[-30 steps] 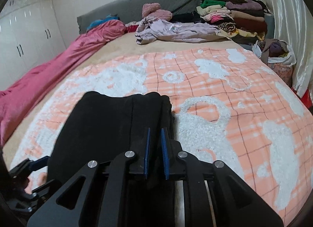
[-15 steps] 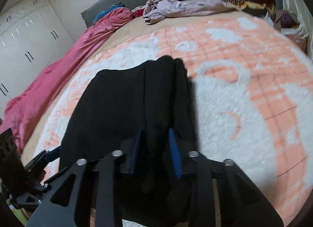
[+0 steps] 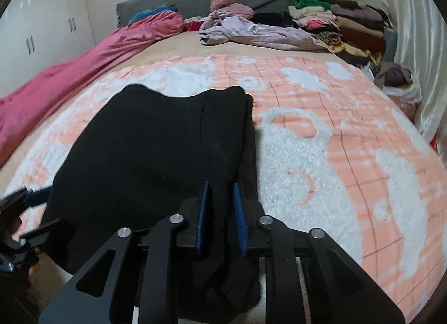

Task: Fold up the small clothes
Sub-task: 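Open the right tool and withdraw it from the folded sweatshirt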

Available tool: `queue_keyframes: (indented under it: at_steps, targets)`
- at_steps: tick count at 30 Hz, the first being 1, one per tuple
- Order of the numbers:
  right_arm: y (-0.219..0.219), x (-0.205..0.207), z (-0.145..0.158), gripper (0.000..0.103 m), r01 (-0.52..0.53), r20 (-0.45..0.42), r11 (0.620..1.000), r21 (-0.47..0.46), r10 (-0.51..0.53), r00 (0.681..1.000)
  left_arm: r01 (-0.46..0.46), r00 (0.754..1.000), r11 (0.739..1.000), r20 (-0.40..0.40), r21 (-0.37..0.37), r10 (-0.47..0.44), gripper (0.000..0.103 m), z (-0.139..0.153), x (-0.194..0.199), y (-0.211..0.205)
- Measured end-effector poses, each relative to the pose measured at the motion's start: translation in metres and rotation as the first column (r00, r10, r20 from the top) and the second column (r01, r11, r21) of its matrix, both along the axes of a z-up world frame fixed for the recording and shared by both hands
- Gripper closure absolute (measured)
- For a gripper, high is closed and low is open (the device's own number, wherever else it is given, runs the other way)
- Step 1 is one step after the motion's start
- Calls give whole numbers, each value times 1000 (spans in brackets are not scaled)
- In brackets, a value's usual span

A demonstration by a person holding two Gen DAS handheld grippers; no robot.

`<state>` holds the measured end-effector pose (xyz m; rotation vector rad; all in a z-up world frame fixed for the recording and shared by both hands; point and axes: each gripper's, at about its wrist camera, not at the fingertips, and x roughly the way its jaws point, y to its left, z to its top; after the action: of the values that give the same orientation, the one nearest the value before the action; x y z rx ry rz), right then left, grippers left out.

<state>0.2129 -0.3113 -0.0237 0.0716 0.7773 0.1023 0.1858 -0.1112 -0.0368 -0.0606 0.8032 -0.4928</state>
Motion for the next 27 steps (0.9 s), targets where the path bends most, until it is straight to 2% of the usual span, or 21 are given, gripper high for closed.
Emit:
queue_keyframes:
  at_steps: [4, 8, 11, 17, 21, 27]
  targets:
    - [-6, -3, 2, 80, 17, -1, 999, 28, -17, 1000, -3, 1000, 1000, -2, 1, 3, 22, 1, 0, 1]
    - [-8, -10, 10, 63, 57, 13, 997, 48, -57, 998, -11, 1000, 1000, 1, 1, 11, 22, 4, -1, 3]
    - [-12, -20, 16, 59, 70, 28, 996, 59, -72, 997, -18, 1000, 1000, 4, -3, 18, 21, 6, -2, 6]
    - [-14, -50, 34, 29, 100, 99, 994, 43, -103, 990, -40, 999, 999, 31, -11, 40, 13, 20, -13, 13]
    - [-16, -79, 50, 14, 121, 189, 992, 43, -127, 974, -67, 995, 998, 69, -2, 67, 10, 32, -26, 21]
    - [-12, -114, 62, 8, 125, 253, 992, 18, -126, 959, -117, 984, 993, 134, 20, 114, 10, 47, -47, 29]
